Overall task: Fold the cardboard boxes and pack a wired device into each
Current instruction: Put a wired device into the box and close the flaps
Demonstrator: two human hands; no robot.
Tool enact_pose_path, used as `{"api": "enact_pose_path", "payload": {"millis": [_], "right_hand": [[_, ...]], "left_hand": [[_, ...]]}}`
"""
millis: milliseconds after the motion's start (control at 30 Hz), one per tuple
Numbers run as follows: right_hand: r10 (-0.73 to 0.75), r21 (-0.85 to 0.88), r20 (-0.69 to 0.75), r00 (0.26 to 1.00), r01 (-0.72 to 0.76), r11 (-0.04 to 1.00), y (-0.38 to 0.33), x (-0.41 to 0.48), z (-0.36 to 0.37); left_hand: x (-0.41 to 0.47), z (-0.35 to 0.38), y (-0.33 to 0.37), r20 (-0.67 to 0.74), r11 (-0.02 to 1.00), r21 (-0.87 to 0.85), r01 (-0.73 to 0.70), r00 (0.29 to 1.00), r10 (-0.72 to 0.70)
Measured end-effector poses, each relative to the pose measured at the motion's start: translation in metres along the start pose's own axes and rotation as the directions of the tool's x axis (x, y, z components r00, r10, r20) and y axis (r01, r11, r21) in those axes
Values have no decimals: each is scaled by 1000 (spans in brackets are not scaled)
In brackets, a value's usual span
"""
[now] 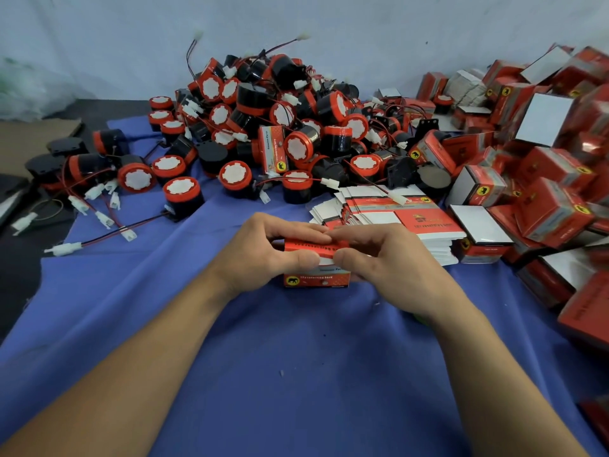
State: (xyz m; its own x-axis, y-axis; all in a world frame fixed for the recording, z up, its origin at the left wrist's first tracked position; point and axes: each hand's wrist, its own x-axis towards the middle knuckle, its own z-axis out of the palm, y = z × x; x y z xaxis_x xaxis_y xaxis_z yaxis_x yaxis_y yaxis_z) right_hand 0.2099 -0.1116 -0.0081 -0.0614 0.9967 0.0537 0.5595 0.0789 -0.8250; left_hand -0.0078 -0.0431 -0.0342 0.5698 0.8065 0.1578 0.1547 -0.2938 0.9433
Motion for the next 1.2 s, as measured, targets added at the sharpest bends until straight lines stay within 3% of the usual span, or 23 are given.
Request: {"api": "enact_pose_path", "payload": {"millis": [267, 367, 467, 567, 667, 833, 1033, 1200], "right_hand": [[-76, -75, -136, 988, 66, 995, 3, 3, 11], [-121, -108, -239, 963, 98, 989, 4, 3, 19], [-162, -130, -290, 943, 128, 983, 4, 2, 26], [-143, -115, -266, 953, 116, 987, 8, 3, 28], [-102, -121, -227, 968, 76, 990, 9, 4, 31], [-25, -25, -243, 970, 19, 999, 8, 7, 29], [-10, -78, -238, 971, -9, 997, 8, 6, 34], [1, -90, -312, 950, -31, 995, 9, 10, 42]], "left_hand": [[0, 11, 2, -184, 995, -40, -95, 979, 86], [-4, 17, 3, -249, 992, 63, -108, 961, 121], [-8, 11, 4, -191, 974, 203, -98, 972, 137], [-10, 0, 0, -102, 949, 301, -98, 986, 134], [-14, -2, -5, -91, 956, 267, -122, 984, 151], [-16, 2, -10, -148, 936, 326, -132, 971, 189], [-17, 6, -8, -172, 898, 427, -102, 966, 192], [-21, 5, -4, -318, 819, 573, -25, 914, 251]]}}
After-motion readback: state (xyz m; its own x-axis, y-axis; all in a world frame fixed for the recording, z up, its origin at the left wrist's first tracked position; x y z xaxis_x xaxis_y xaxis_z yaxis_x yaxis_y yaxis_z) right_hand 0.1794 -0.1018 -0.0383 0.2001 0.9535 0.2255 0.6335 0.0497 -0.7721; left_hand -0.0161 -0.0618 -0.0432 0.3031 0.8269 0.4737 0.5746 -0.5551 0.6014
